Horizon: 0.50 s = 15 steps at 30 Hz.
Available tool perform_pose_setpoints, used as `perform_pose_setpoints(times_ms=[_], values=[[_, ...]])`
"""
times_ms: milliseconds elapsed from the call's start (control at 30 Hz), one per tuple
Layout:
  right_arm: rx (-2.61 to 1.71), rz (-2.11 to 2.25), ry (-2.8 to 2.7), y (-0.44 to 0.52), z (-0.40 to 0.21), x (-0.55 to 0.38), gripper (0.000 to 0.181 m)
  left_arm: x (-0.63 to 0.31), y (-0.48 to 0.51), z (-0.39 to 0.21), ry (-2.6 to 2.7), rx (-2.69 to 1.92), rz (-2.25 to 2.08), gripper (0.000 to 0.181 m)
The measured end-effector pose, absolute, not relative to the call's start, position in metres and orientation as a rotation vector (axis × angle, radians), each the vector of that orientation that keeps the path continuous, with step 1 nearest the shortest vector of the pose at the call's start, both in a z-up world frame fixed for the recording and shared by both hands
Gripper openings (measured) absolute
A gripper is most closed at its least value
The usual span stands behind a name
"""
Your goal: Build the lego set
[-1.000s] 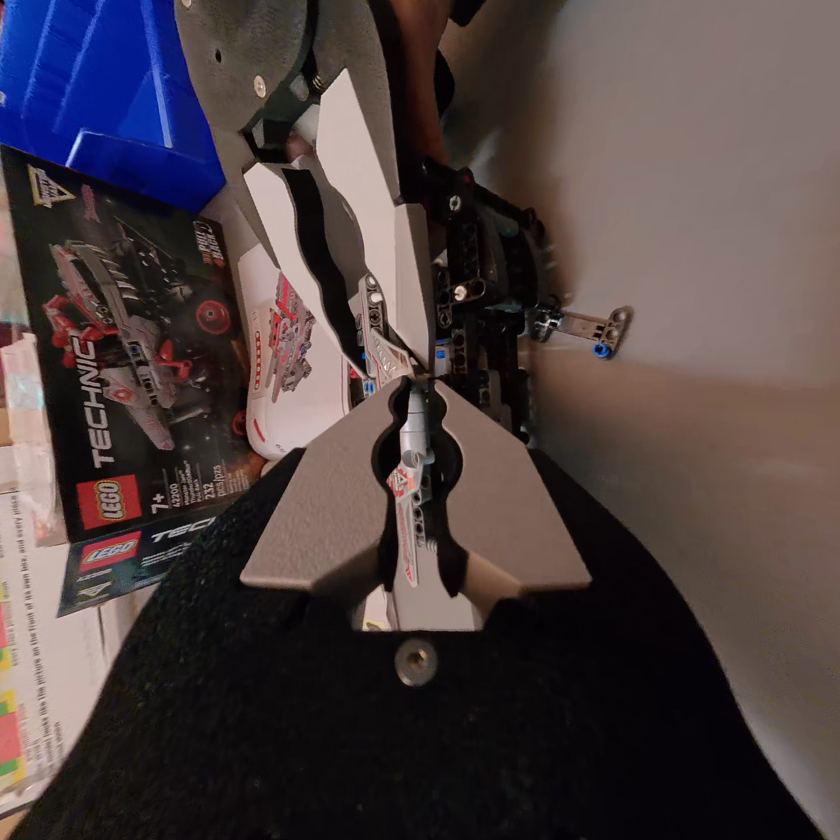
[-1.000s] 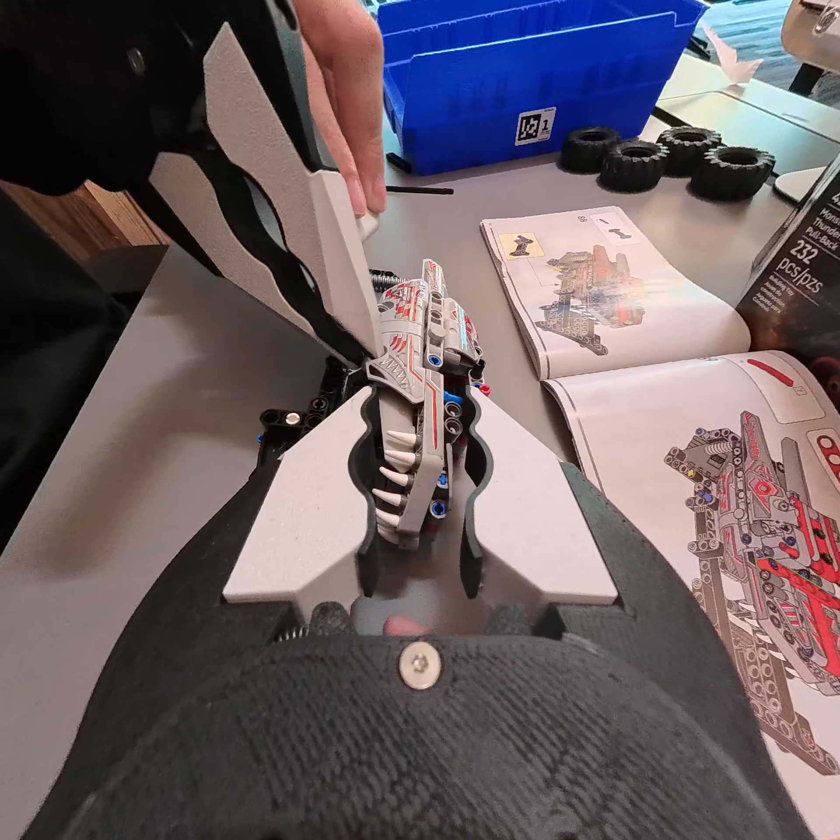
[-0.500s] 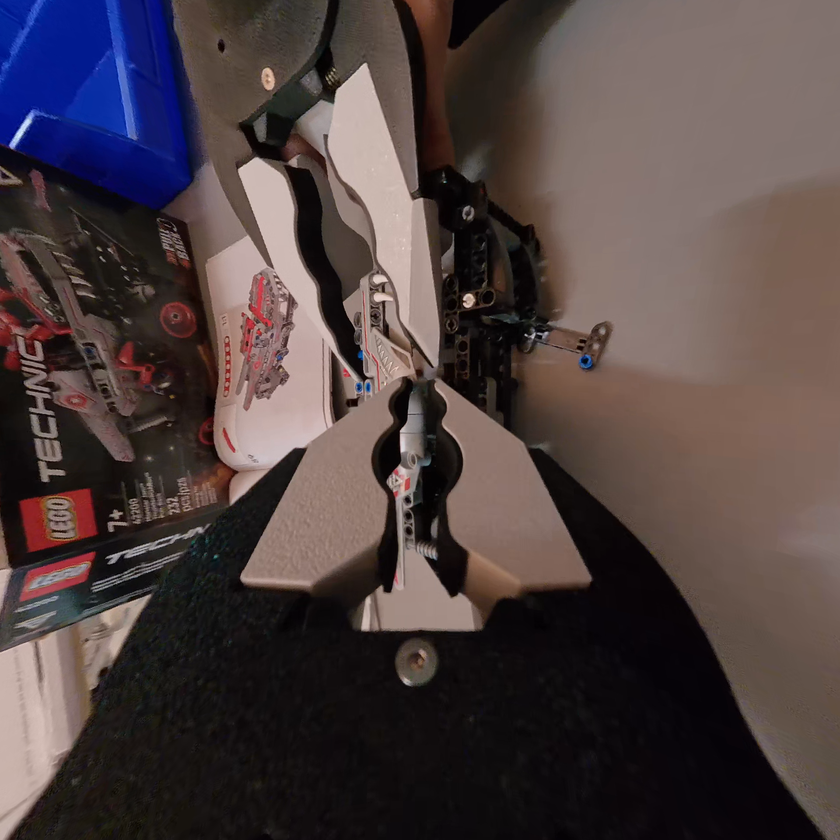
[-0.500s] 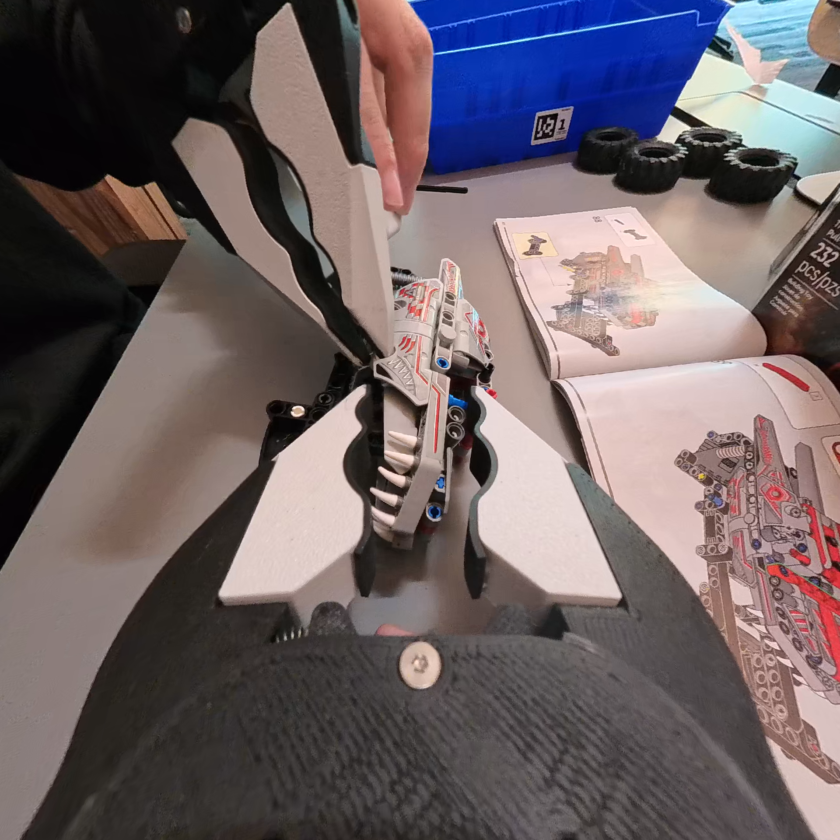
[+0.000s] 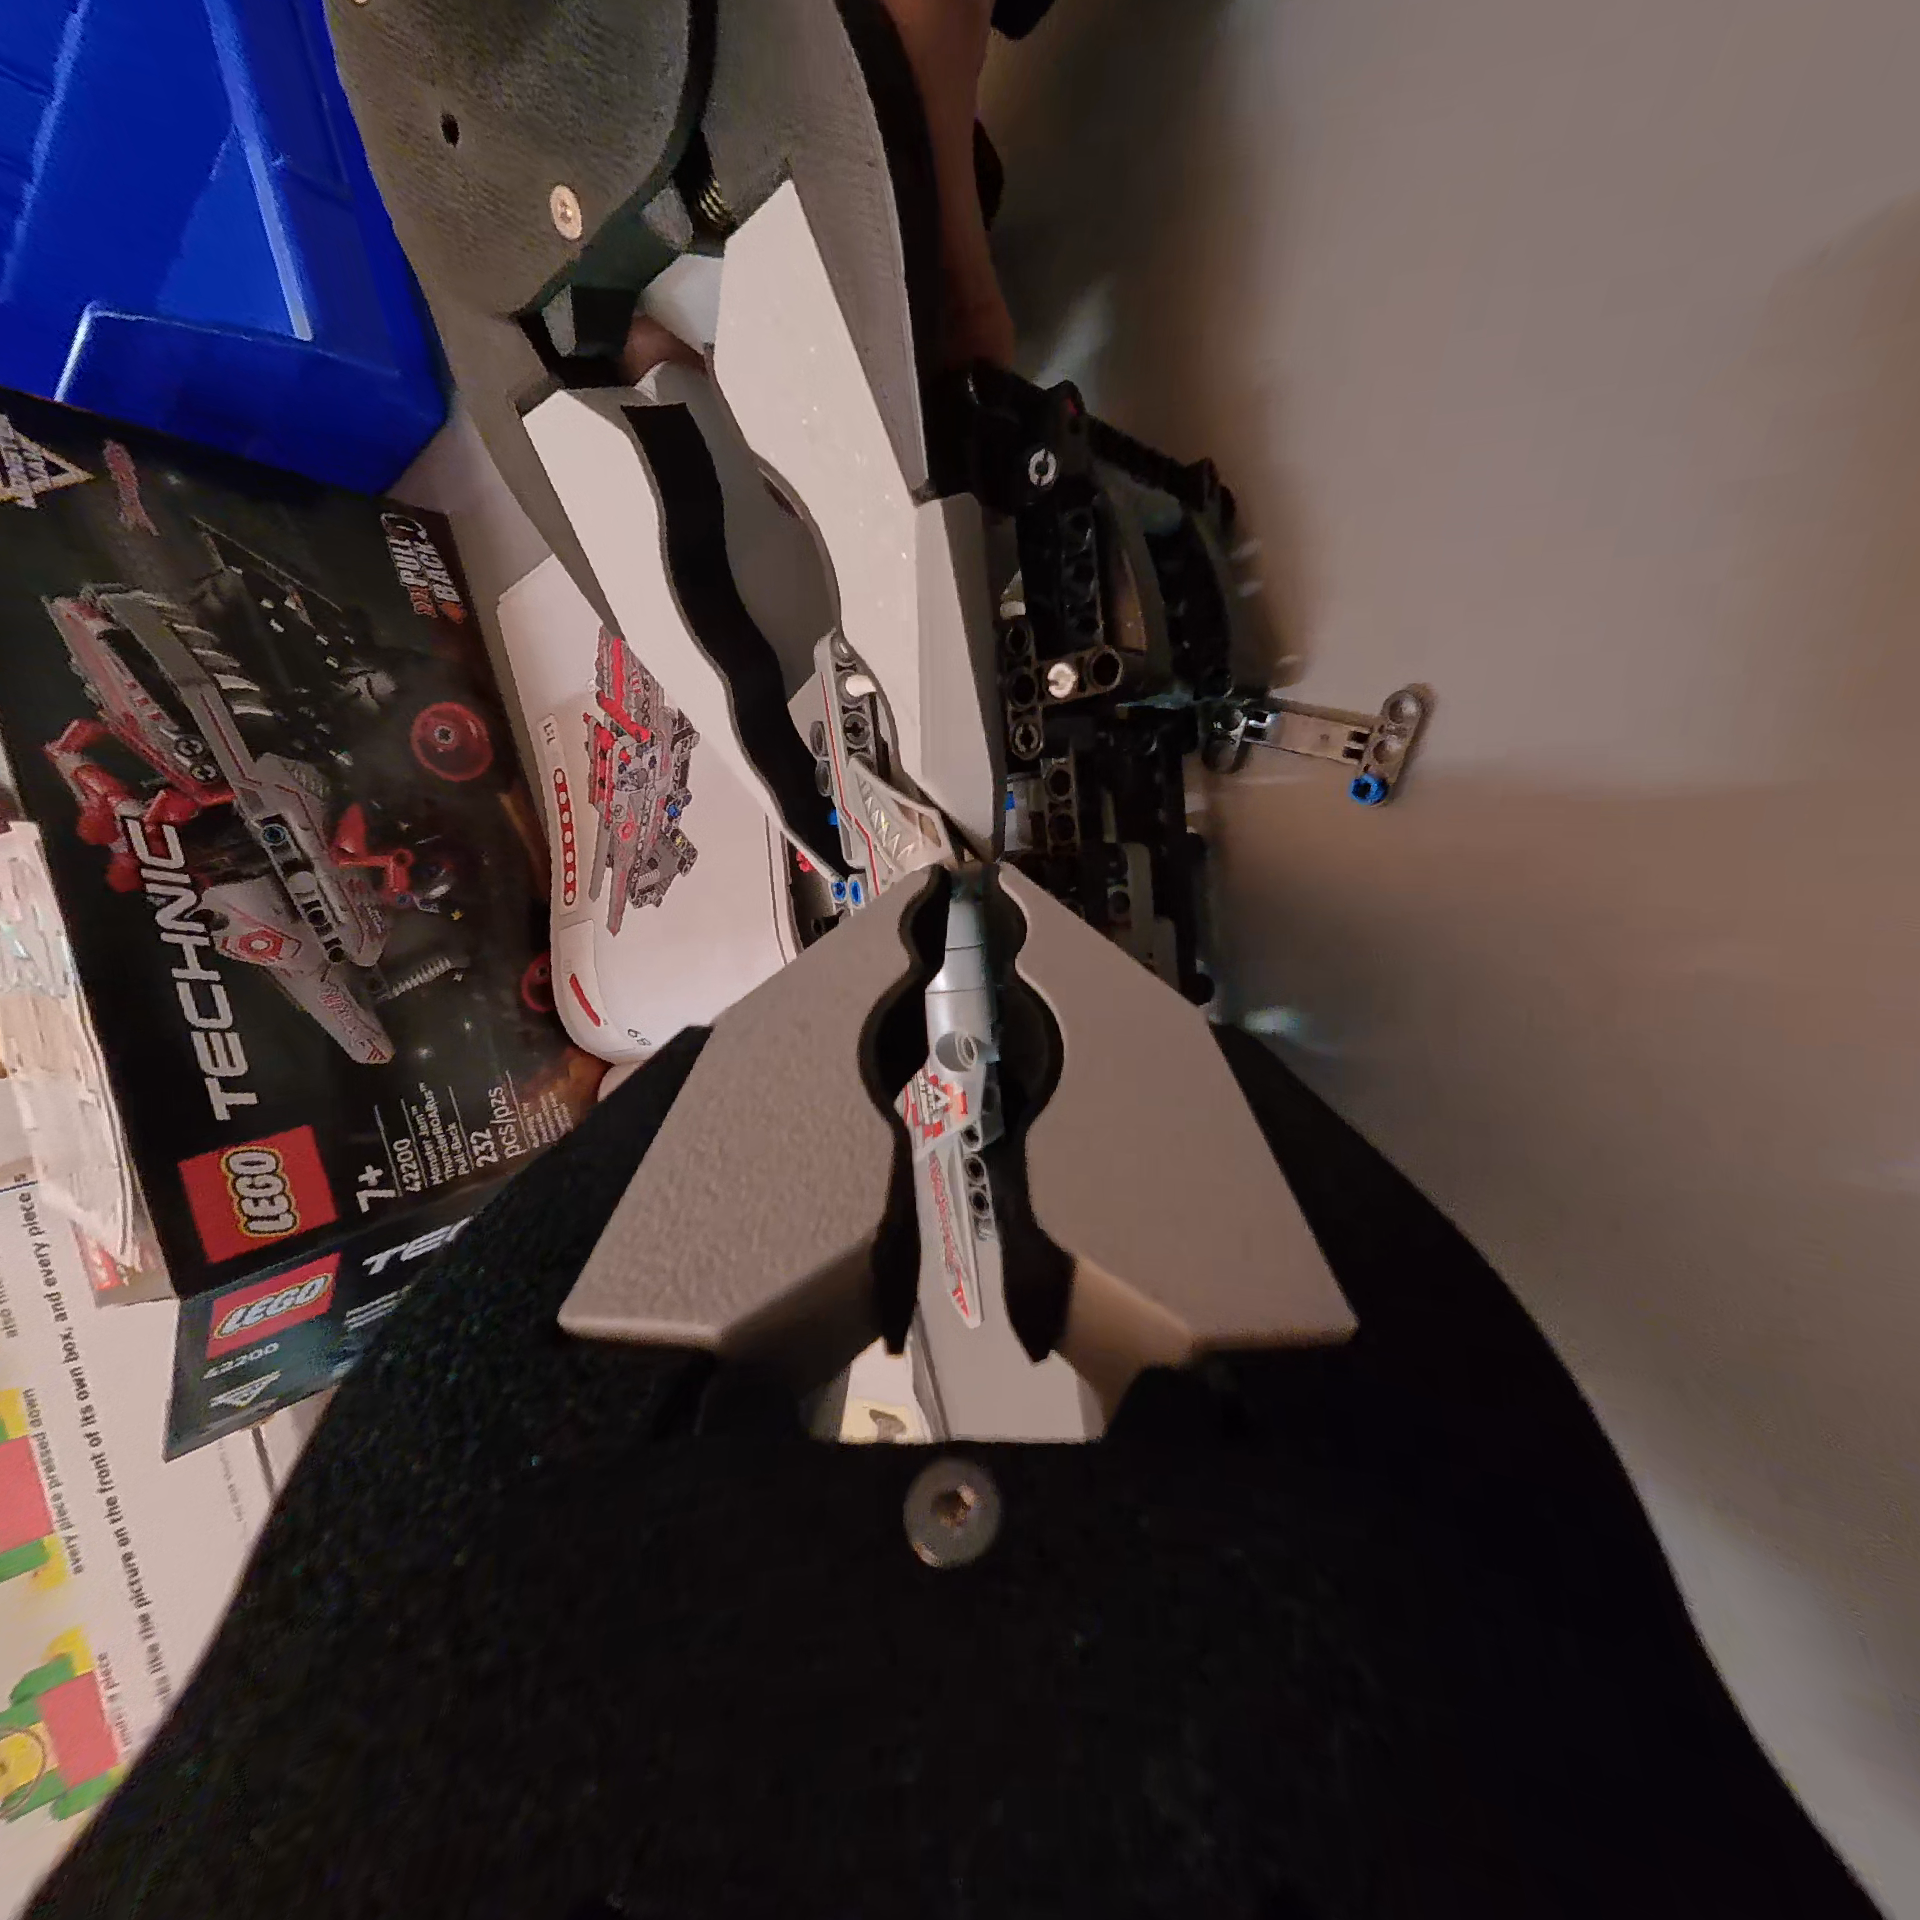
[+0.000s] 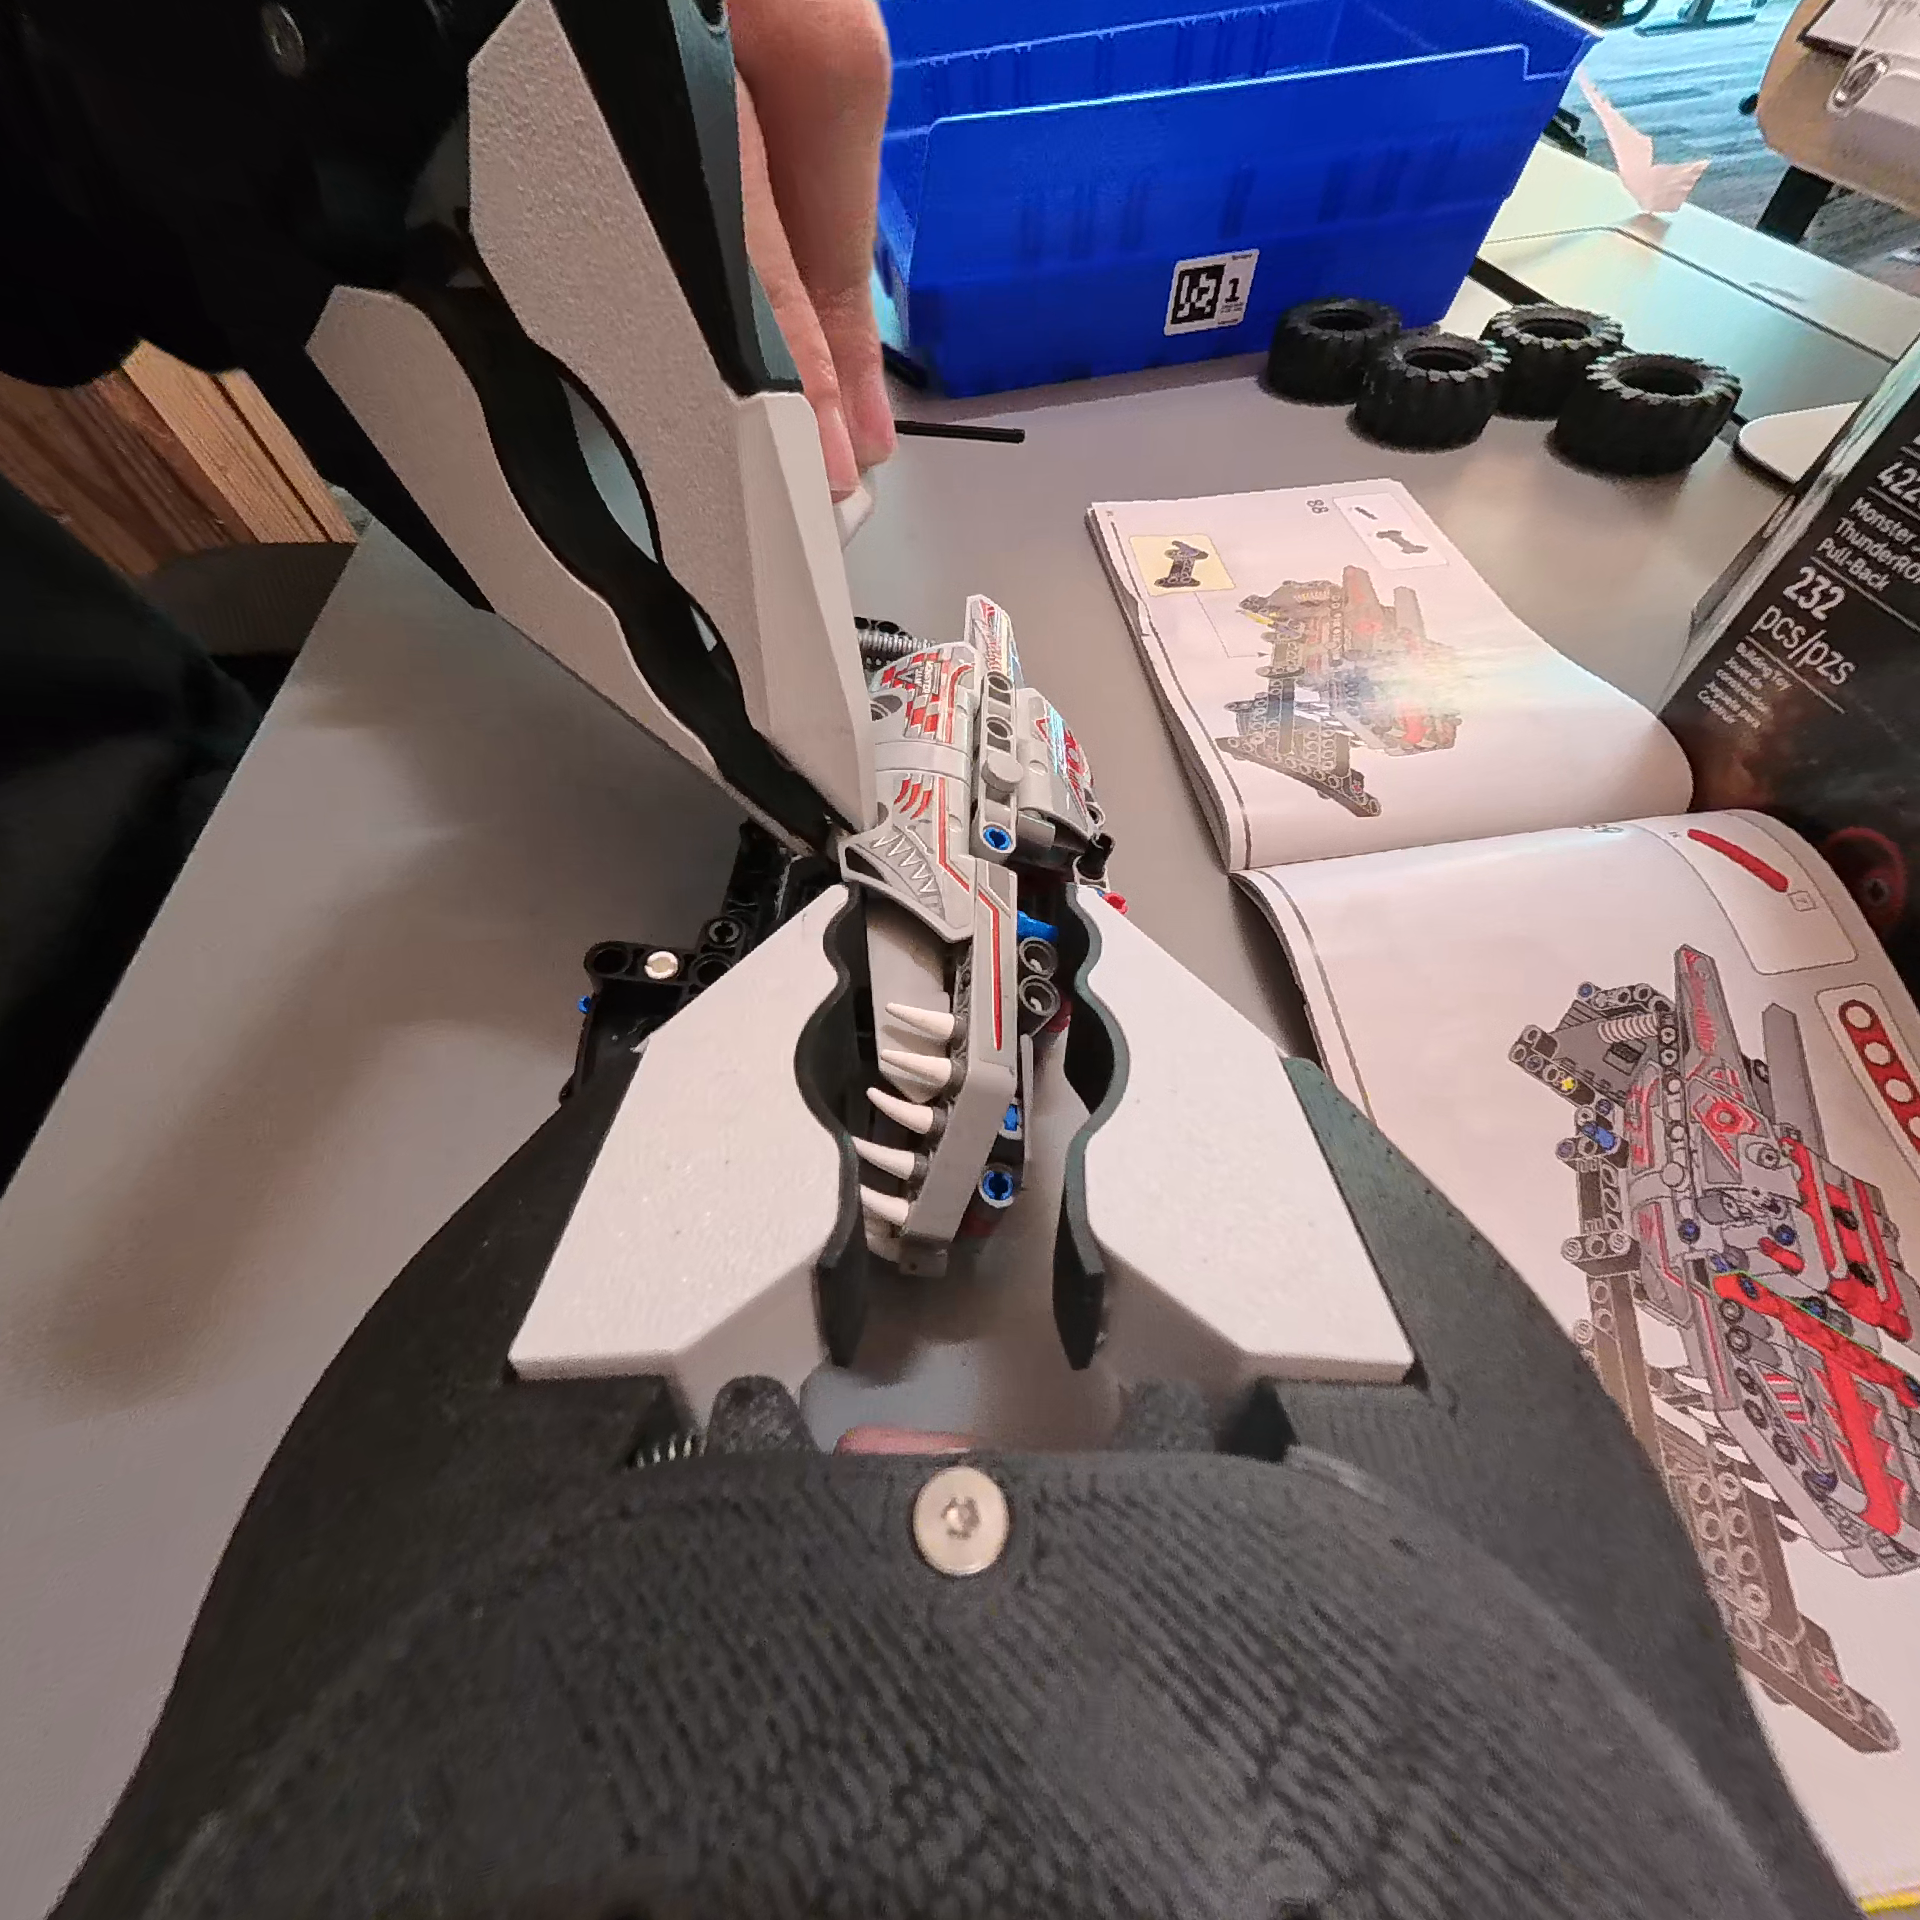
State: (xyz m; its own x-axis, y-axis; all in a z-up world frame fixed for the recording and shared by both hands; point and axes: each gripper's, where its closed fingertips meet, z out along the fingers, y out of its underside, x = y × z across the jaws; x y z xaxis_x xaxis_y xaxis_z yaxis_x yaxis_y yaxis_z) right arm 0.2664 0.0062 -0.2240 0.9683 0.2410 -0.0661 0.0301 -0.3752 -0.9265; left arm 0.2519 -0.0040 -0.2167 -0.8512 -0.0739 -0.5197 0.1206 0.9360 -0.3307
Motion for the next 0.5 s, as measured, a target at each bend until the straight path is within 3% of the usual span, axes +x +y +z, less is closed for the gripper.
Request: perform_pose_setpoints(times_ms=[500], values=[[-1.963,0.200,-0.161,0.0062,-0.2245,0.2672,0.035,0.2530,-0.0038,-0.2170,2.553,0.022,-0.391,0.003]])
